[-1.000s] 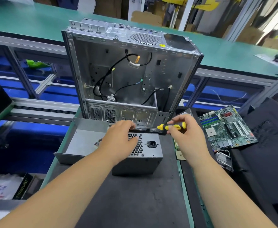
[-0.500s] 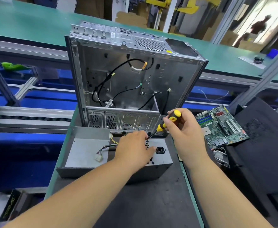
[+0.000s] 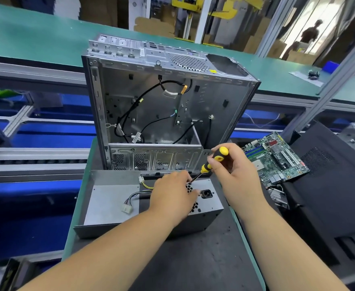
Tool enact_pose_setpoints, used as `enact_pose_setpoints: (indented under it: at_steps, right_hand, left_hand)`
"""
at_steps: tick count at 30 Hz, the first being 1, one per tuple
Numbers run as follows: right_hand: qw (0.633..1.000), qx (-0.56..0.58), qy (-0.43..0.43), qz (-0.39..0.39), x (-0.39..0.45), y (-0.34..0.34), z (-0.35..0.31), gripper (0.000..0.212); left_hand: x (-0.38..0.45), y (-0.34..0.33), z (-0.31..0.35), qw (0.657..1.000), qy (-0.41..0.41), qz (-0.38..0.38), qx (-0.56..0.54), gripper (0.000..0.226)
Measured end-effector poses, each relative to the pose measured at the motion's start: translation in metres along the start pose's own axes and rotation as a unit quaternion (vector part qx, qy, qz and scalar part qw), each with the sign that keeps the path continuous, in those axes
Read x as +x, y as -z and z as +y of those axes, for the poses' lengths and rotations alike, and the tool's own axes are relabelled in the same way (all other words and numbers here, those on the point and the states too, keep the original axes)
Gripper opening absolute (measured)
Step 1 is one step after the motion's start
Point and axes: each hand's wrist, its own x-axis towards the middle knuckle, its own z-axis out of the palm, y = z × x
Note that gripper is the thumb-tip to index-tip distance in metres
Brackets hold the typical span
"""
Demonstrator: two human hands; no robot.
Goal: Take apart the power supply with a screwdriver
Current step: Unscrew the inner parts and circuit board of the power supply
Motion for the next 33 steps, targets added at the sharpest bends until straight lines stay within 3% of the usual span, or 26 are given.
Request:
enact_pose_setpoints:
  at_steps: [3, 7, 9, 13, 15, 18, 21, 28, 33]
  right_hand:
    - [1.000, -0.020, -0.010, -0.006, 0.004, 0.000, 0.003, 0.021]
    - [0.998, -0.023, -0.002, -0.053, 0.017, -0.001, 0.005, 0.046]
    - [0.996, 0.024, -0.005, -0.085, 0.024, -0.005, 0.007, 0.042]
    - [0.980, 0.168, -0.015, -0.101, 0.036, -0.017, 0.007, 0.014]
    - [0.966, 0.232, -0.040, -0.108, 0.044, -0.021, 0.008, 0.016]
    - [0.919, 0.356, -0.076, -0.151, 0.054, -0.026, 0.010, 0.022]
    - [0.869, 0.449, -0.106, -0.176, 0.056, -0.027, 0.017, 0.014]
    - [0.826, 0.509, -0.121, -0.210, 0.064, -0.023, 0.025, 0.010]
    - [0.843, 0.476, -0.136, -0.209, 0.070, -0.026, 0.026, 0.017]
  left_hand:
    - [0.000, -0.001, -0.001, 1.000, -0.001, 0.001, -0.002, 0.035]
    - [0.001, -0.003, -0.002, 1.000, 0.007, 0.009, -0.014, 0.033]
    - [0.001, -0.004, -0.002, 1.000, 0.012, 0.011, -0.017, 0.031]
    - [0.003, -0.003, 0.001, 0.998, 0.053, 0.021, -0.024, 0.019]
    - [0.005, -0.002, 0.004, 0.996, 0.083, 0.016, -0.025, 0.019]
    - [0.009, -0.002, 0.010, 0.992, 0.123, 0.002, -0.031, 0.025]
    - [0.011, -0.002, 0.016, 0.989, 0.146, -0.008, -0.010, 0.028]
    - [0.013, -0.002, 0.018, 0.988, 0.147, -0.029, 0.042, 0.028]
    - [0.014, -0.004, 0.018, 0.987, 0.146, -0.004, 0.062, 0.035]
